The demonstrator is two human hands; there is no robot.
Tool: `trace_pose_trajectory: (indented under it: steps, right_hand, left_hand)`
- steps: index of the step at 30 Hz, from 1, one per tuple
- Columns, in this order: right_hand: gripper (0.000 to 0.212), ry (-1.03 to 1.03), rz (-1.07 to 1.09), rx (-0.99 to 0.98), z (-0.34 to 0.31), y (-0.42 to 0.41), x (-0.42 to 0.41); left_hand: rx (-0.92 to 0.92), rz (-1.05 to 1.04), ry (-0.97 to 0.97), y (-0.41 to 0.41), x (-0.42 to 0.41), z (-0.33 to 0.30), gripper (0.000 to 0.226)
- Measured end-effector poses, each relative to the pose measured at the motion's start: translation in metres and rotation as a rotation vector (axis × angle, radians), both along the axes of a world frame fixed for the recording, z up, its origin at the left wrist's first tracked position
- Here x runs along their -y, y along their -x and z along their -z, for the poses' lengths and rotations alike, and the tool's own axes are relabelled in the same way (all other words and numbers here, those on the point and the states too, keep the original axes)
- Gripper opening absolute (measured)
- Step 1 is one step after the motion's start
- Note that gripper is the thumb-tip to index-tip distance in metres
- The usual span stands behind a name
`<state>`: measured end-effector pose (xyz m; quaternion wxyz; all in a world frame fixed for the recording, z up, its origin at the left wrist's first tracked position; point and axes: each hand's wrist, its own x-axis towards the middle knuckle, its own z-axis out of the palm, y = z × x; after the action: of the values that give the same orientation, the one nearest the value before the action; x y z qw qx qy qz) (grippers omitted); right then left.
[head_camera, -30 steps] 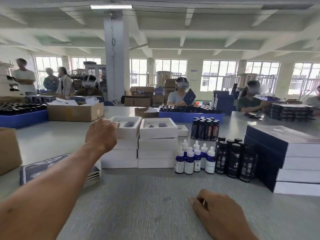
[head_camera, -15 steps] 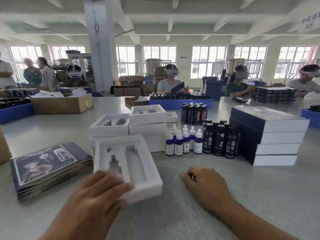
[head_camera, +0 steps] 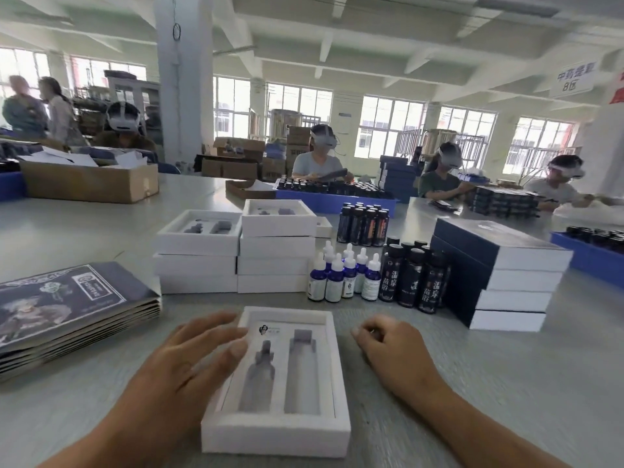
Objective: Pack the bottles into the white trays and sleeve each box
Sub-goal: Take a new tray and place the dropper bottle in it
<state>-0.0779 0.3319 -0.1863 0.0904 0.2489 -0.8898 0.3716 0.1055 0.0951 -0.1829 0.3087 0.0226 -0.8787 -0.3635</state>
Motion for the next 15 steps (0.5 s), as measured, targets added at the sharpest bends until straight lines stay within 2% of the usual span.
trace_pose_trajectory:
  steps: [3, 7, 10, 12, 14, 15]
  right_hand:
    - [0.010, 0.039, 0.019, 0.037, -0.013, 0.016, 0.001]
    - [0.043, -0.022, 0.129, -0.136, -0.048, 0.059, 0.014]
    - [0.056, -0.155, 0.233, -0.224, -0.065, 0.088, 0.029]
    - [0.049, -0.274, 0.287, -0.222, -0.068, 0.102, 0.039]
    - [0.028, -0.387, 0.312, -0.215, -0.068, 0.109, 0.044]
    - [0.028, -0.419, 0.320, -0.217, -0.068, 0.110, 0.045]
  left_hand:
    - [0.105, 0.063, 0.018, 0.002, 0.006, 0.007, 0.029]
    - [0.110, 0.073, 0.001, 0.005, 0.010, 0.010, 0.027]
    - [0.101, 0.077, 0.007, 0.005, 0.012, 0.013, 0.028]
    - [0.112, 0.077, 0.011, 0.006, 0.013, 0.014, 0.033]
    - [0.114, 0.068, 0.016, 0.005, 0.013, 0.015, 0.046]
    - [0.115, 0.063, 0.022, 0.005, 0.014, 0.016, 0.049]
